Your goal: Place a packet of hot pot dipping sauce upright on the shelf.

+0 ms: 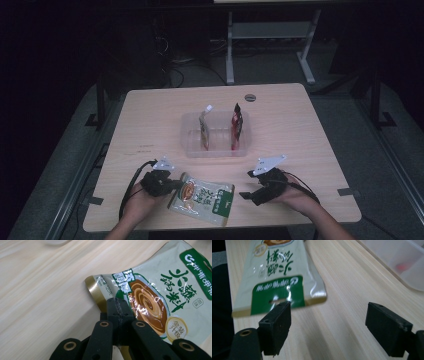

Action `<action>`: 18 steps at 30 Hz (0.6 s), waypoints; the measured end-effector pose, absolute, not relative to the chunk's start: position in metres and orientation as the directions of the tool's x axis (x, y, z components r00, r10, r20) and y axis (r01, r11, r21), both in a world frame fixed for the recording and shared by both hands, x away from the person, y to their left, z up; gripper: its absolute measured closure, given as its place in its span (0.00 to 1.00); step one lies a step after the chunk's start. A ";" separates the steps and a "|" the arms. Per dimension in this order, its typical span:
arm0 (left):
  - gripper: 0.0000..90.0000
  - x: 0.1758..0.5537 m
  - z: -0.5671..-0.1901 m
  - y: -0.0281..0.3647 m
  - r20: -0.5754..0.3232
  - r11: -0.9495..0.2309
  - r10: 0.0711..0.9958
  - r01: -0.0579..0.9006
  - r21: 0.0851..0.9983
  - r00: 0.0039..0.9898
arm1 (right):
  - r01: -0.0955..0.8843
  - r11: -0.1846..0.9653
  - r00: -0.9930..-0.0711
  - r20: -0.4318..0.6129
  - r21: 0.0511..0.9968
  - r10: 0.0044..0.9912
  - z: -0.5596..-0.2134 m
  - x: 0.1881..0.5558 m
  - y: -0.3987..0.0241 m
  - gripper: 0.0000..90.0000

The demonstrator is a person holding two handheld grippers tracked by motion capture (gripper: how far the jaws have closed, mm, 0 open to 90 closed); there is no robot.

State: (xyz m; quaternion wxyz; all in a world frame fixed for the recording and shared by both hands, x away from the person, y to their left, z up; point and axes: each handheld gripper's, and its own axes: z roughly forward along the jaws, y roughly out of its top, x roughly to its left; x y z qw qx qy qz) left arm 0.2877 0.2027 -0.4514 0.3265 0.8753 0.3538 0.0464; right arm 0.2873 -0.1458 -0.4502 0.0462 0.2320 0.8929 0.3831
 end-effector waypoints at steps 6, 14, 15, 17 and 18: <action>0.97 0.287 -0.446 0.187 -0.102 -0.570 0.618 0.534 0.625 0.779 | 0.381 0.602 -0.891 0.104 0.701 0.443 -0.450 0.288 -0.144 0.24; 0.89 0.300 -0.434 0.169 -0.064 -0.600 0.555 0.453 0.660 0.829 | 0.367 0.618 -0.912 0.140 0.695 0.385 -0.446 0.277 -0.139 0.86; 0.87 0.302 -0.433 0.166 -0.060 -0.603 0.547 0.444 0.663 0.835 | 0.362 0.626 -0.918 0.148 0.690 0.368 -0.447 0.276 -0.135 0.92; 0.84 0.305 -0.431 0.161 -0.062 -0.603 0.535 0.432 0.671 0.842 | 0.324 0.658 -0.936 0.129 0.680 0.328 -0.450 0.273 -0.129 0.99; 0.82 0.306 -0.431 0.160 -0.057 -0.611 0.526 0.423 0.669 0.849 | 0.320 0.661 -0.939 0.137 0.679 0.314 -0.451 0.271 -0.125 1.00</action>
